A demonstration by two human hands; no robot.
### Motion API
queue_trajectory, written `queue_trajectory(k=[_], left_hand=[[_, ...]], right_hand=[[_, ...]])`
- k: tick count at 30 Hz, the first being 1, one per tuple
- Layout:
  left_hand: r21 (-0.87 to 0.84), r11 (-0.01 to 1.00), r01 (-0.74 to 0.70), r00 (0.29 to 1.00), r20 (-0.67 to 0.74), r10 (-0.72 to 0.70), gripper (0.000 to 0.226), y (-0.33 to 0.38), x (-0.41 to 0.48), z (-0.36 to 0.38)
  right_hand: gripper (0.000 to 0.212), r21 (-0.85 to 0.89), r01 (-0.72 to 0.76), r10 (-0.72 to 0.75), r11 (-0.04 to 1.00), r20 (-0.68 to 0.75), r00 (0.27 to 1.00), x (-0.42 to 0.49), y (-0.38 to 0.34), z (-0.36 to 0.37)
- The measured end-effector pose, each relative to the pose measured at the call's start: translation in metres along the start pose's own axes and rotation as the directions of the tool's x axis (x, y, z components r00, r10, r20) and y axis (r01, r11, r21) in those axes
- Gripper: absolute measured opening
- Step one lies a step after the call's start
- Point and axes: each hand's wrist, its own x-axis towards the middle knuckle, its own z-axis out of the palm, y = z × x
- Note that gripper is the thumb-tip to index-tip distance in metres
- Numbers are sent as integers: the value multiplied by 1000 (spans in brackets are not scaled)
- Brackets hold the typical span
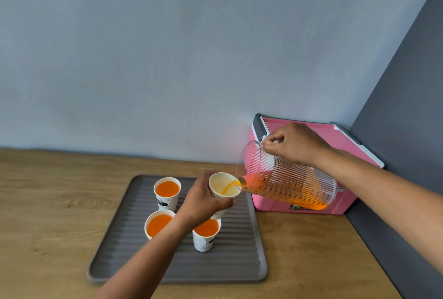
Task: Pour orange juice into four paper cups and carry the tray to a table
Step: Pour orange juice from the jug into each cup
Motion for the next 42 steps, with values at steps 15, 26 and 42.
queue_trajectory(k=[15,26,42], left_hand=[[0,1000,12,1000,6,-12,68,4,0,-2],[-32,999,17,1000,13,-17,73,-2,3,3],[-35,999,5,1000,-4,-5,70,-4,2,1]], right_hand=[[50,-6,-1,1,1000,-1,1000,5,0,0],[49,-32,-7,8,999,13,1000,8,2,0],[36,-79,-15,18,997,37,999,11,-1,0]])
